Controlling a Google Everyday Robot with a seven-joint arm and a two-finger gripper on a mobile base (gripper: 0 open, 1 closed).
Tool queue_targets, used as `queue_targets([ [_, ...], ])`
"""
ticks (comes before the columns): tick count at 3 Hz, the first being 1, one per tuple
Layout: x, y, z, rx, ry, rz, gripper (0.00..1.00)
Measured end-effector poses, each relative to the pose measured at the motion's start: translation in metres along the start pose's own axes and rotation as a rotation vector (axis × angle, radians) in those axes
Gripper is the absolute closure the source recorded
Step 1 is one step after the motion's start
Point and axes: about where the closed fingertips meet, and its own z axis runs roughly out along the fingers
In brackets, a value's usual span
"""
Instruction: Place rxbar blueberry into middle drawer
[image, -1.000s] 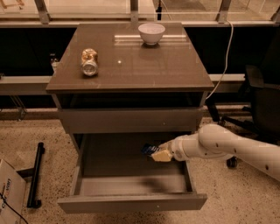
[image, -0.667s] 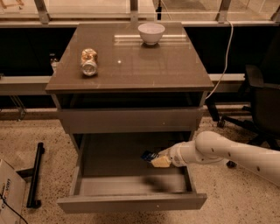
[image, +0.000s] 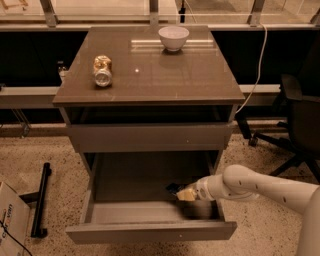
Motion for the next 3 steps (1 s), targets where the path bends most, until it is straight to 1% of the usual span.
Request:
queue_targets([
  [1, 0.029, -0.023, 0.02, 0.017, 0.033, 0.09, 0.85],
  [2, 0.043, -0.031, 0.031, 0.031, 0.098, 0.153, 0.62],
  [3, 0.044, -0.031, 0.032, 0.03, 0.099, 0.152, 0.39],
])
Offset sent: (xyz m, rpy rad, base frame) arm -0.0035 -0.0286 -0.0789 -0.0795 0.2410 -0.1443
